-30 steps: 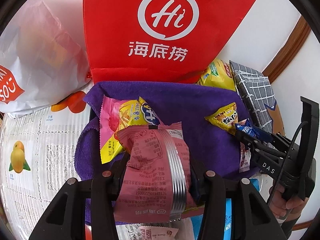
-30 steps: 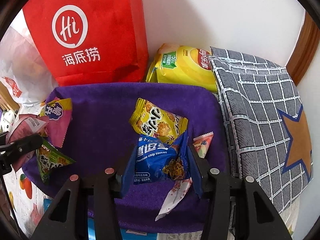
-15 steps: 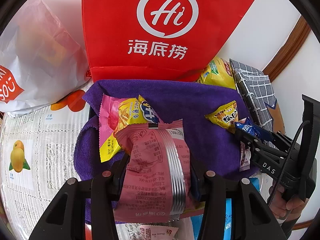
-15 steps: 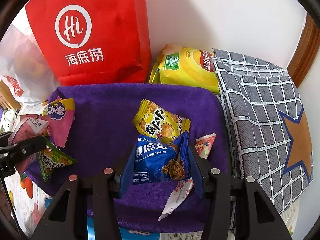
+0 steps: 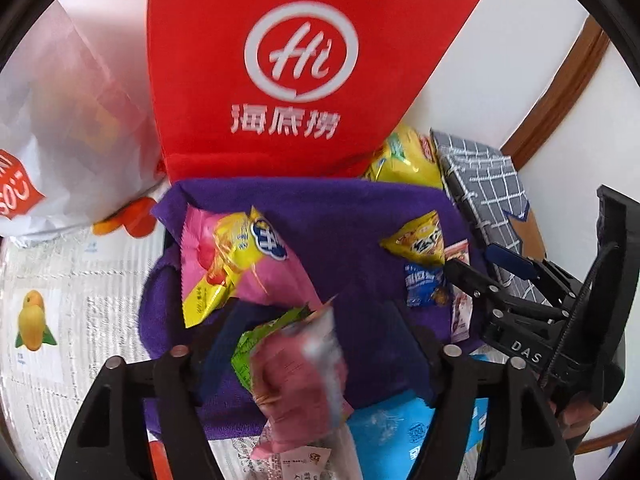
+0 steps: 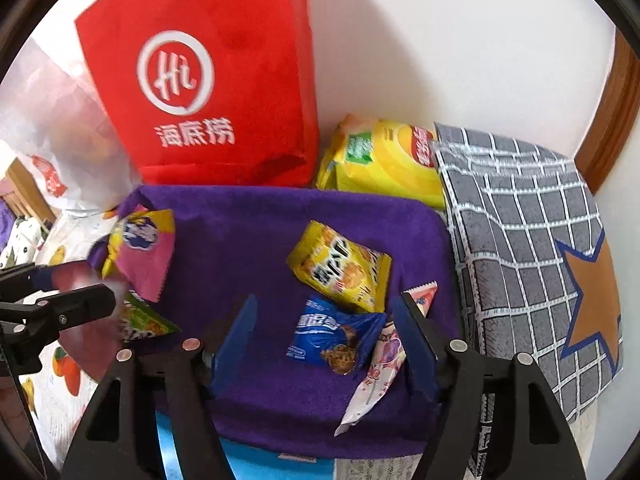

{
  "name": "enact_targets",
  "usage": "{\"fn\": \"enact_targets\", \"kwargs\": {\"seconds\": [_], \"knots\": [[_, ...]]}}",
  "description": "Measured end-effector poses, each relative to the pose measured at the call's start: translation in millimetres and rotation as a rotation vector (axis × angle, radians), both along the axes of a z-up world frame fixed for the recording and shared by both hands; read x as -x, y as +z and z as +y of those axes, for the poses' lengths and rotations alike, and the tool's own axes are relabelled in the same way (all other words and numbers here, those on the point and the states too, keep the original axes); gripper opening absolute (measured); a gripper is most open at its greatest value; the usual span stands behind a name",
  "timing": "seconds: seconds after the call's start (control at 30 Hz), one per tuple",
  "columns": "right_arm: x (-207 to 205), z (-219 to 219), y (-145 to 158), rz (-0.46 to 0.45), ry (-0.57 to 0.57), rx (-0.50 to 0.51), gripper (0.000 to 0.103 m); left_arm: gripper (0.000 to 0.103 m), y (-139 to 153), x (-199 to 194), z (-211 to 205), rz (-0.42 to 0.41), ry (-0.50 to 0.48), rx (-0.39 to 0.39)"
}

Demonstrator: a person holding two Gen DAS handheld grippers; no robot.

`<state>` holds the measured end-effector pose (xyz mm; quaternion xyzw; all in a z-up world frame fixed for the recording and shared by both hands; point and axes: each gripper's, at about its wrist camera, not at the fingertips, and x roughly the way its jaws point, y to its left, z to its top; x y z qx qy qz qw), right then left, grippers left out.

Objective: Organize snacks
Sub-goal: 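Open both tools to release the blue packet and pink bag, then withdraw both open tools back toward the loose snacks beside the tissue pack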

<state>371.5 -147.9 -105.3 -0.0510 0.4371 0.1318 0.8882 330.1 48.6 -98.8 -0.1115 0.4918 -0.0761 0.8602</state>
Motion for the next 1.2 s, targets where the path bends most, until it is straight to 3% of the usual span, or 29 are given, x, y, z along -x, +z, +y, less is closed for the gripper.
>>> {"fn": "enact_targets", "kwargs": {"seconds": [0.17, 0.43, 0.73, 1.03, 1.2], "knots": [[14, -7, 21, -0.048, -0.042, -0.042, 0.072, 0.072, 20, 10, 1, -0.046, -0.005, -0.006], [54, -27, 41, -0.026, -0.102, -0.089, 0.072, 0.072, 54, 31, -13, -0.14, -0.035, -0.042], [127, -30, 66, -0.106, -0.097, -0.093, 0.072, 0.072, 79, 92, -11, -0.197, -0.046, -0.046], [179, -24, 55, -0.072, -0.079, -0.096, 0.072, 0.072, 70, 152, 18, -0.168, 0.03, -0.046], [208, -16, 33, -0.032, -0.047, -0.088, 0.072, 0.072, 60, 178, 23, -0.152, 0.054, -0.059]]}}
